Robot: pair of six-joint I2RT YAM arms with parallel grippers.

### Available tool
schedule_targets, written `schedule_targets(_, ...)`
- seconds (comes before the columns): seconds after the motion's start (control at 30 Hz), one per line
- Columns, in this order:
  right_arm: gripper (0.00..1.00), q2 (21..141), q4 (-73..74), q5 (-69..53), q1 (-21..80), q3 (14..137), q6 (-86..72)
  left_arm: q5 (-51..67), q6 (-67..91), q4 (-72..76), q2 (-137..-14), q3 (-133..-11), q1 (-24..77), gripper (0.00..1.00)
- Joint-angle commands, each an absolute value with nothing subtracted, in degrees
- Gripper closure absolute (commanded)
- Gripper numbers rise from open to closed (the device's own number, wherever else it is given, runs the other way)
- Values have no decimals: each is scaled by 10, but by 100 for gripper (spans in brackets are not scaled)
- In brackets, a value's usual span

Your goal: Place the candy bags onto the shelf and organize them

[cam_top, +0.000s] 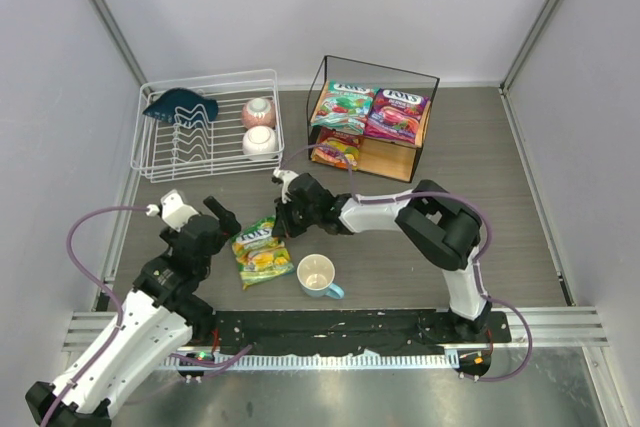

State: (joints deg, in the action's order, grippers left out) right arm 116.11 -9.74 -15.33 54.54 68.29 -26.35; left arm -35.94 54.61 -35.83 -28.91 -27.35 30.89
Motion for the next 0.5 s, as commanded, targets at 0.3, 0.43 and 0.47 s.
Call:
schedule_targets(0.3, 99, 1002, -112, 54, 476, 539, -314, -306, 469, -216, -365, -263, 309, 0)
schedule_targets(0.43, 99, 968, -109, 49, 445, 509, -300, -272, 441, -167, -405, -259, 309, 0)
schedule_targets(0.47, 99, 955, -107, 48, 440, 498, -295, -263, 437, -156, -412, -255, 309, 0)
